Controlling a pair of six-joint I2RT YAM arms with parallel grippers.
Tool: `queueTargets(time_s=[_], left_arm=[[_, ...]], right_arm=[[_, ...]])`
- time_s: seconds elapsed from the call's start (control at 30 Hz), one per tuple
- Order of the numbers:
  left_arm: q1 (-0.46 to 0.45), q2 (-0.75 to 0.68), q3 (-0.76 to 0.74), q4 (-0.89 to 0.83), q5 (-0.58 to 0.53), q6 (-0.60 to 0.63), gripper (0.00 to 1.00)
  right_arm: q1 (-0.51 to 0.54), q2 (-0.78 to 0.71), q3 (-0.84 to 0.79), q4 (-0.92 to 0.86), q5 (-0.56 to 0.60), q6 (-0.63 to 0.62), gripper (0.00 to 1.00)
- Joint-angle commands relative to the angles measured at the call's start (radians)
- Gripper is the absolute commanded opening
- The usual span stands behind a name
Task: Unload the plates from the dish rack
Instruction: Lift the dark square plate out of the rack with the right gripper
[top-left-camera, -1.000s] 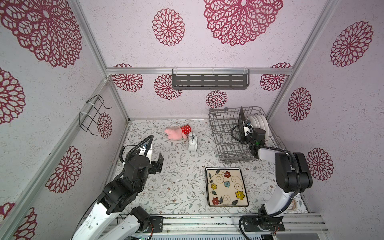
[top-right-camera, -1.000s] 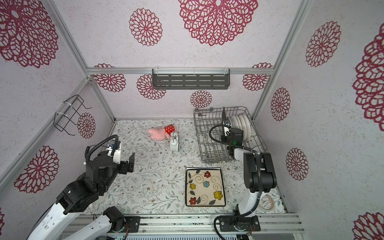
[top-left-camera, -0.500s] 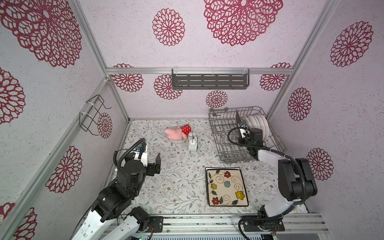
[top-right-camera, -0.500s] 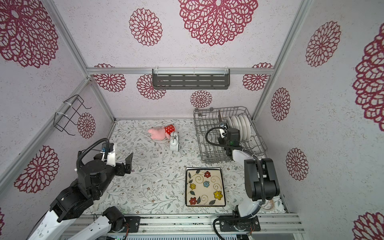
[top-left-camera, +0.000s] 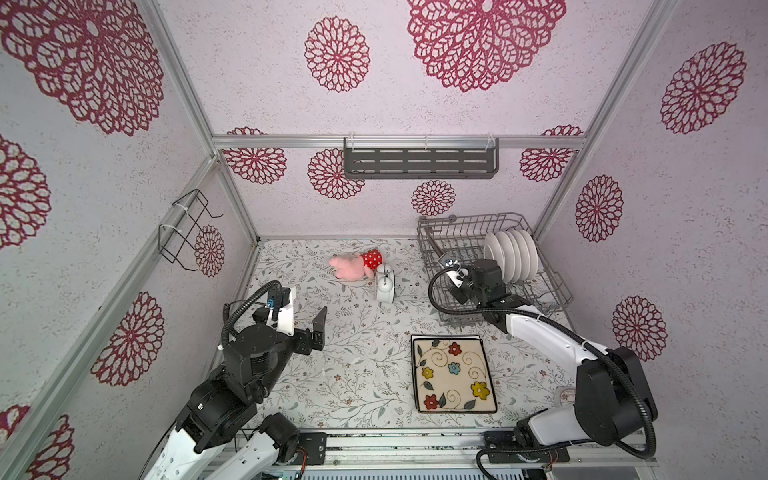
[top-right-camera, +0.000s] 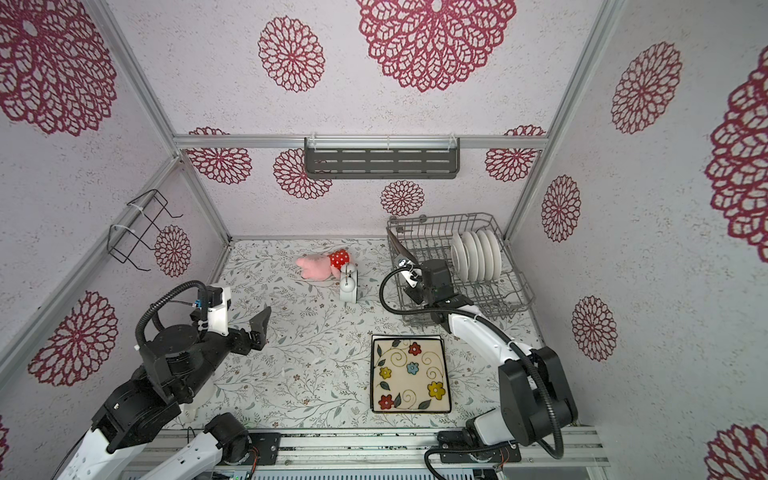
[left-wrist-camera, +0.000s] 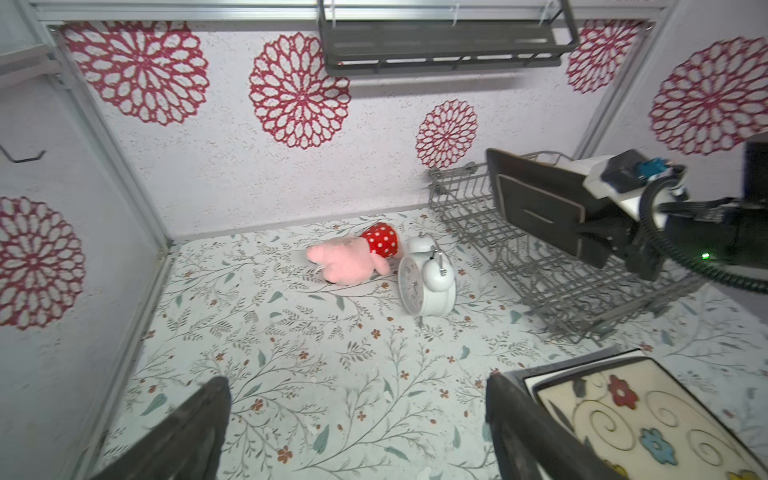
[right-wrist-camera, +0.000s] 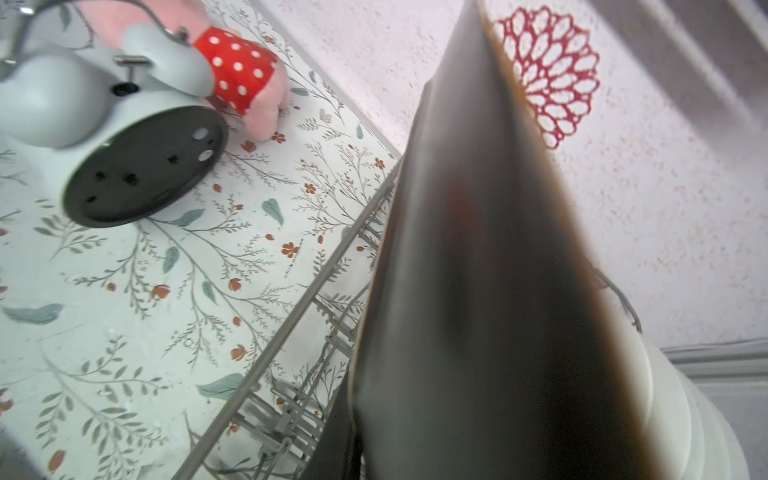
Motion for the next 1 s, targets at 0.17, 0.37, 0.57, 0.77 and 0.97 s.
queueTargets(time_s=[0.17,0.37,0.57,0.77,0.97], left_arm=[[0.014,0.065,0.005,0.175,0.283,-0.101,0.97],[0.036,0.142,-0.014,0.315,0.451,-0.22,0.97],[0.124,0.228,-0.01,0.411,0.606,-0.385,0.97],[0.237,0.286,-0.044,0.53,0.738,-0.548,0.98],[0.284,0.357,-0.053,0.591,0.808,-0.624,0.98]], right_arm=[[0.192,-0.173,0.092,0.12,0.33,-0.186,0.04],[0.375,-0.177,0.053,0.211,0.571,-0.387,0.04],[0.486,-0.113,-0.012,0.521,0.804,-0.644,0.04],[0.544,-0.063,-0.047,0.789,0.866,-0.855,0.04],[0.591,-0.027,-0.039,0.887,0.895,-0.967,0.04]])
